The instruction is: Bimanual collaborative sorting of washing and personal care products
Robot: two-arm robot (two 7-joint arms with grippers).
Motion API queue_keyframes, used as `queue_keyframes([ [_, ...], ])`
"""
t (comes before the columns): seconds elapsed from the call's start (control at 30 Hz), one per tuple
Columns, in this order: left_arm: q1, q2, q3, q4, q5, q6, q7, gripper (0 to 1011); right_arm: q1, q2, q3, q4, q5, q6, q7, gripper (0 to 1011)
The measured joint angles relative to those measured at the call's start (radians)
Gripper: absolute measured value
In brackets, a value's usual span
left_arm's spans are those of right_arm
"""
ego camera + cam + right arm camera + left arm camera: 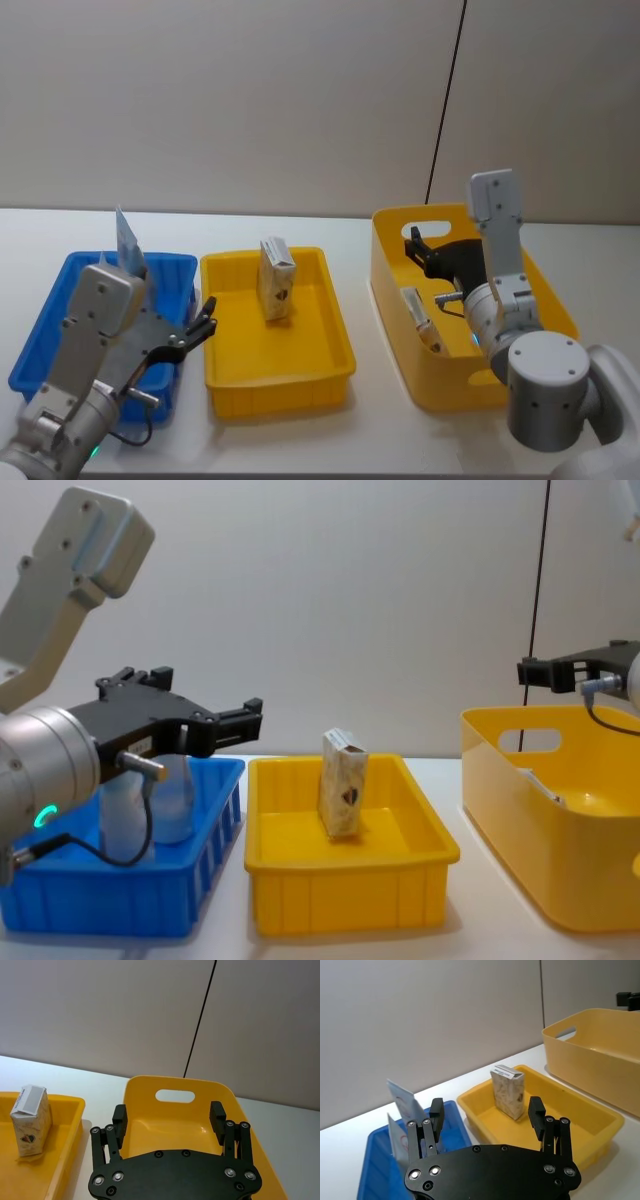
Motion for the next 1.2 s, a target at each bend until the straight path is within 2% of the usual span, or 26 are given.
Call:
queue_keyframes([
  [0.3,0.014,-0.002,-0.029,-0.014,0.014,0.026,0.043,1001,-0.004,0.002,-0.004,-0.007,-0.006,-0.005,0.001,1004],
  [0.6,0.021,-0.017,-0.068,-0.008,0.006,0.047,0.072,1001,-0.005,0.003,-0.005,-0.012,-0.009,-0.008,0.002,1004],
  [0.97,0.002,-0.052,-0.104,0.068,-0.032,0.053,0.068,1002,-0.006,0.004,-0.006,-0.014,-0.01,-0.009,0.003,1004],
  [1.2,-0.015,-0.079,-0.12,0.139,-0.055,0.026,0.053,1001,-0.007,0.004,-0.006,-0.015,-0.011,-0.01,0.003,1004],
])
